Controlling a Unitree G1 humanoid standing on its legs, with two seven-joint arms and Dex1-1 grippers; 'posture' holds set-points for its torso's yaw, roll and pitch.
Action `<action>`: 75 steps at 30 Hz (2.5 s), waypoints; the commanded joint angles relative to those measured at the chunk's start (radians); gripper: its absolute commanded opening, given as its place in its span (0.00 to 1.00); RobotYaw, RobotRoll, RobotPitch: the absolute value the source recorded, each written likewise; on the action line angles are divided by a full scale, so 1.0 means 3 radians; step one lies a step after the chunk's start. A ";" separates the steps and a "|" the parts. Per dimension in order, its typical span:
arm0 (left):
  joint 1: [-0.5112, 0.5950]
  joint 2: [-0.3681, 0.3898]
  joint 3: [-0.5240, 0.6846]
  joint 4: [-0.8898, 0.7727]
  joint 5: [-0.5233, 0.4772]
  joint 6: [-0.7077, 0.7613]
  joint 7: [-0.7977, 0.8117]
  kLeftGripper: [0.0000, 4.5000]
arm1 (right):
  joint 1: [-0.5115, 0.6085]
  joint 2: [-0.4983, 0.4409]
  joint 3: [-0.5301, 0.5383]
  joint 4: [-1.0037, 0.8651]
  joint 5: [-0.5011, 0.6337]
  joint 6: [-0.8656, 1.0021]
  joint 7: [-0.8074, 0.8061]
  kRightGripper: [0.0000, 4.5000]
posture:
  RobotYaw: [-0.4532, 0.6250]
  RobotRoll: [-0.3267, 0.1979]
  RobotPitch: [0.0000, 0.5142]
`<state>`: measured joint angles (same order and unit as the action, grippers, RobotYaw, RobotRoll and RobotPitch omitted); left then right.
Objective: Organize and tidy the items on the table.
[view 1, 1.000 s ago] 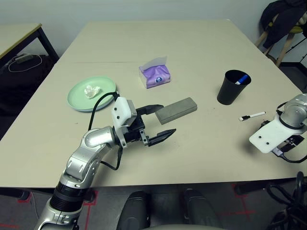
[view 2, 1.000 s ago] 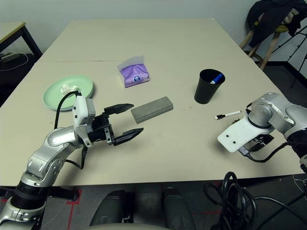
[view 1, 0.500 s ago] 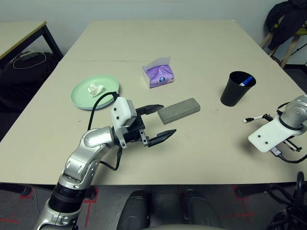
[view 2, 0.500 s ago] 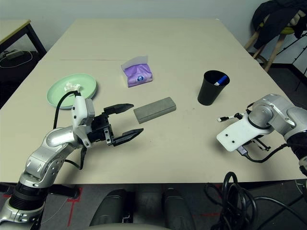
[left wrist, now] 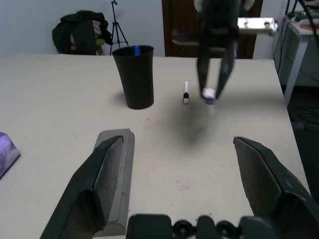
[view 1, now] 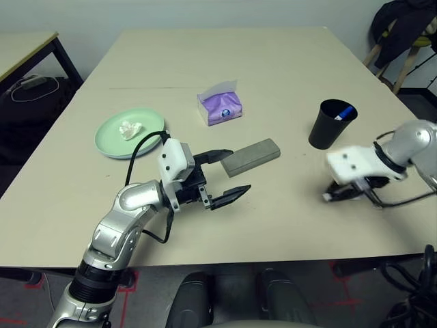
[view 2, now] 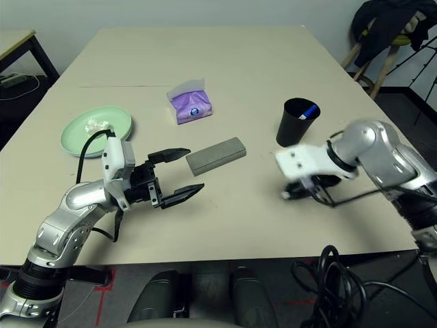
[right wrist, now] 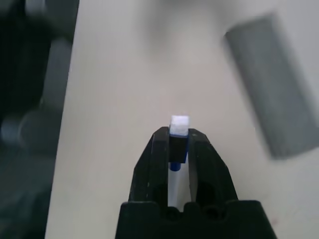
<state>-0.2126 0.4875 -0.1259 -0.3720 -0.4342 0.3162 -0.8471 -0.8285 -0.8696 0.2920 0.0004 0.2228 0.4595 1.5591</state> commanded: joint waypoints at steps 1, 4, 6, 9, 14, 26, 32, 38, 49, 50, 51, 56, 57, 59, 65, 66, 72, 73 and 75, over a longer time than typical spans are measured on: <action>0.0008 0.0013 -0.0019 0.0035 0.0014 -0.0005 -0.0028 1.00 | -0.0285 0.0347 -0.0416 0.0102 0.0216 0.0427 -0.0621 0.09 | 0.46 0.62 0.19; 0.0008 0.0009 -0.0023 0.0040 0.0018 -0.0012 -0.0033 1.00 | -0.0351 0.0630 -0.0720 0.0245 0.0229 0.0407 -0.1149 0.09 | 0.45 0.62 0.18; 0.0011 0.0006 -0.0025 0.0040 0.0020 -0.0016 -0.0033 1.00 | -0.0348 0.0872 -0.1018 0.0322 0.0265 0.0251 -0.1608 0.09 | 0.45 0.62 0.18; 0.0009 0.0008 -0.0028 0.0043 0.0021 -0.0019 -0.0039 1.00 | -0.0363 0.1131 -0.1302 0.0389 0.0260 0.0034 -0.2145 0.09 | 0.45 0.62 0.18; 0.0000 0.0012 -0.0038 0.0059 0.0030 -0.0029 -0.0055 1.00 | -0.0334 0.1401 -0.1583 0.0439 0.0169 -0.0489 -0.2878 0.09 | 0.44 0.62 0.18; -0.0014 0.0012 -0.0050 0.0110 0.0041 -0.0056 -0.0090 1.00 | -0.0072 0.1414 -0.1867 0.0458 -0.0067 -0.1208 -0.3866 0.09 | 0.43 0.62 0.19; -0.0028 0.0007 -0.0067 0.0118 0.0037 -0.0050 -0.0099 1.00 | 0.0264 0.1317 -0.1914 0.0299 -0.0132 -0.1042 -0.4145 0.09 | 0.42 0.62 0.20; -0.0016 0.0012 -0.0075 0.0111 0.0034 -0.0048 -0.0106 1.00 | 0.0646 0.1336 -0.1887 -0.0083 -0.0049 -0.0641 -0.4228 0.09 | 0.42 0.62 0.20; -0.0006 0.0021 -0.0079 0.0095 0.0041 -0.0038 -0.0110 1.00 | 0.0837 0.1339 -0.1778 -0.0205 0.0033 -0.0264 -0.4136 0.09 | 0.42 0.62 0.21; -0.0004 0.0026 -0.0075 0.0093 0.0040 -0.0036 -0.0109 1.00 | 0.0847 0.1342 -0.1770 -0.0207 0.0032 -0.0255 -0.4132 0.09 | 0.43 0.62 0.22; -0.0001 0.0029 -0.0072 0.0090 0.0039 -0.0034 -0.0108 1.00 | 0.0859 0.1344 -0.1762 -0.0209 0.0032 -0.0229 -0.4129 0.09 | 0.43 0.62 0.22; 0.0008 0.0033 -0.0070 0.0083 0.0041 -0.0033 -0.0098 1.00 | 0.0914 0.1355 -0.1742 -0.0216 0.0019 -0.0101 -0.4148 0.09 | 0.43 0.62 0.22; 0.0012 0.0035 -0.0070 0.0081 0.0042 -0.0033 -0.0099 1.00 | 0.0937 0.1353 -0.1736 -0.0230 0.0018 -0.0079 -0.4142 0.09 | 0.43 0.62 0.22; 0.0013 0.0038 -0.0069 0.0085 0.0040 -0.0033 -0.0104 1.00 | 0.0974 0.1352 -0.1726 -0.0268 0.0026 -0.0050 -0.4118 0.09 | 0.42 0.62 0.23; -0.0003 0.0042 -0.0075 0.0108 0.0039 -0.0041 -0.0125 1.00 | 0.0965 0.1331 -0.1712 -0.0286 0.0016 0.0039 -0.4115 0.41 | 0.42 0.62 0.23; -0.0007 0.0042 -0.0075 0.0114 0.0040 -0.0045 -0.0128 1.00 | 0.0961 0.1328 -0.1710 -0.0280 0.0013 0.0040 -0.4111 0.49 | 0.42 0.62 0.23; -0.0018 0.0040 -0.0075 0.0131 0.0055 -0.0054 -0.0135 1.00 | 0.0916 0.1292 -0.1710 -0.0215 -0.0002 0.0002 -0.4077 0.99 | 0.42 0.62 0.23; -0.0017 0.0040 -0.0073 0.0130 0.0058 -0.0055 -0.0135 1.00 | 0.0883 0.1279 -0.1708 -0.0183 -0.0010 -0.0018 -0.4069 0.99 | 0.42 0.62 0.23; -0.0021 0.0037 -0.0073 0.0136 0.0063 -0.0058 -0.0134 1.00 | 0.0795 0.1250 -0.1702 -0.0108 -0.0020 -0.0076 -0.4032 0.99 | 0.42 0.62 0.22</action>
<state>-0.2204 0.4916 -0.1378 -0.3371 -0.4294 0.3058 -0.8796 -0.5671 -0.4780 -0.2215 -0.0500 0.2196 0.4573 0.3379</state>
